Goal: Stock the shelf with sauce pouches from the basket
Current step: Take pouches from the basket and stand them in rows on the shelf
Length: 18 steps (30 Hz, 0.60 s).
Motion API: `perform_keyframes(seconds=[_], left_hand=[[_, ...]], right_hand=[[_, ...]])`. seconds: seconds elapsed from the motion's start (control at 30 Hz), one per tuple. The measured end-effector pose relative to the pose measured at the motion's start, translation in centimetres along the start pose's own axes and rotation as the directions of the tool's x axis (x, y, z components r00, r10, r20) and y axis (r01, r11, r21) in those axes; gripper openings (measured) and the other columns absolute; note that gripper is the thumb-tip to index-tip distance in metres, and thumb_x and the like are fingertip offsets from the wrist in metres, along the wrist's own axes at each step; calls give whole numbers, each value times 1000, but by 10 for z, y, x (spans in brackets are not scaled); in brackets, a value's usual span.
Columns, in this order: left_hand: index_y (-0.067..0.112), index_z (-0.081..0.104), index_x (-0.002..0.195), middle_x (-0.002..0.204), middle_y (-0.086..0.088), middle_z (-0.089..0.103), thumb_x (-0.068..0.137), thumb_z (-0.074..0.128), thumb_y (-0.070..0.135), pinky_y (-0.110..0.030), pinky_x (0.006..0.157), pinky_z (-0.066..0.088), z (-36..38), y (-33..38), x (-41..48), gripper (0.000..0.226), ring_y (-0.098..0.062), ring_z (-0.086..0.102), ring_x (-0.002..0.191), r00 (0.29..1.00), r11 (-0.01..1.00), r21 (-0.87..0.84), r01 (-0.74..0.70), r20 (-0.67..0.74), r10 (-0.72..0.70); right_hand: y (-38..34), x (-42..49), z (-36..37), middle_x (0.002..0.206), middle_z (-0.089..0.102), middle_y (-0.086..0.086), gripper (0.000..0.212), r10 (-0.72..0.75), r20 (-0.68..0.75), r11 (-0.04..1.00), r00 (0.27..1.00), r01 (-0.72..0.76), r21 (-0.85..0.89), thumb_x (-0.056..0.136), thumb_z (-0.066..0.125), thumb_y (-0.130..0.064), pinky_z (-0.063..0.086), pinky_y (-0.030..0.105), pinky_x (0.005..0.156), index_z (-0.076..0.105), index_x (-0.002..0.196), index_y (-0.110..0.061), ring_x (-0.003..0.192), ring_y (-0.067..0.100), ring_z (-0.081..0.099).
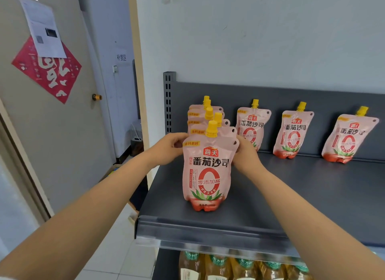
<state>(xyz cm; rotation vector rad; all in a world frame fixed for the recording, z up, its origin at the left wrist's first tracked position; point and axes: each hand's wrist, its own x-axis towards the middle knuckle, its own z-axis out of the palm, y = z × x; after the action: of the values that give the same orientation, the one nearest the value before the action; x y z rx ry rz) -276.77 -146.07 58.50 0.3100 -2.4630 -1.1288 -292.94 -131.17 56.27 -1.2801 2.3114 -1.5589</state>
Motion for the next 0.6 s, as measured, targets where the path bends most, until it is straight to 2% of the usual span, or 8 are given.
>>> perform_keyframes(seconds=[0.1,0.17,0.23,0.3,0.37,0.43,0.5,0.6], left_hand=[[33,57,89,88,19,60,89,61,7,-15,81,44,4,-10,-2,26,4,58,83,990,984,169,57,114,-77],[29,57,90,88,17,58,90,59,7,-22,86,44,11,-16,-4,22,0,55,84,992,975,212,72,82,-91],[24,57,93,90,11,57,91,57,7,-25,89,44,17,-18,-5,18,-7,55,87,997,974,219,67,11,-71],[18,60,101,97,5,59,92,55,7,-24,89,42,18,-21,-5,16,-11,55,93,998,967,246,68,-19,-65],[11,62,109,106,-3,64,92,55,6,-23,87,42,17,-25,-6,19,-17,58,99,997,960,270,81,-36,-74],[9,63,110,109,-9,66,92,55,4,-25,87,45,16,-30,-6,20,-22,61,101,996,955,284,85,-53,-73],[7,63,109,109,-11,66,91,55,4,-28,89,47,17,-31,-7,19,-24,61,101,996,952,297,75,-65,-58],[7,63,109,109,-10,66,91,57,8,-27,87,45,18,-32,-9,19,-23,60,101,995,938,335,89,-79,-66]], right_hand=[[0,-5,-9,102,62,3,29,55,225,998,973,-58,5,88,60,2,44,4,46,58,115,-5,75,1,54],[5,-8,-11,109,65,5,38,68,321,996,945,-47,-72,84,64,3,46,6,52,58,120,-9,82,5,57],[9,-10,-9,110,67,4,40,42,310,993,950,-6,-118,82,67,2,45,8,61,60,119,-11,88,9,58],[9,-10,-4,103,67,1,35,0,265,992,964,34,-122,83,66,1,46,12,70,62,116,-11,85,6,57],[7,-10,2,95,62,-4,27,-40,231,984,972,78,-160,86,62,0,44,10,69,64,111,-8,80,1,54],[8,-11,7,90,58,-4,21,-54,189,976,980,91,-196,88,59,0,39,10,65,65,107,-5,82,8,57],[9,-12,9,90,59,-3,19,-62,169,974,984,96,-203,88,59,-1,39,14,68,65,106,-4,87,16,58],[8,-15,6,97,59,-4,25,-42,194,982,980,77,-174,87,62,-4,39,15,71,64,112,-6,87,9,54]])
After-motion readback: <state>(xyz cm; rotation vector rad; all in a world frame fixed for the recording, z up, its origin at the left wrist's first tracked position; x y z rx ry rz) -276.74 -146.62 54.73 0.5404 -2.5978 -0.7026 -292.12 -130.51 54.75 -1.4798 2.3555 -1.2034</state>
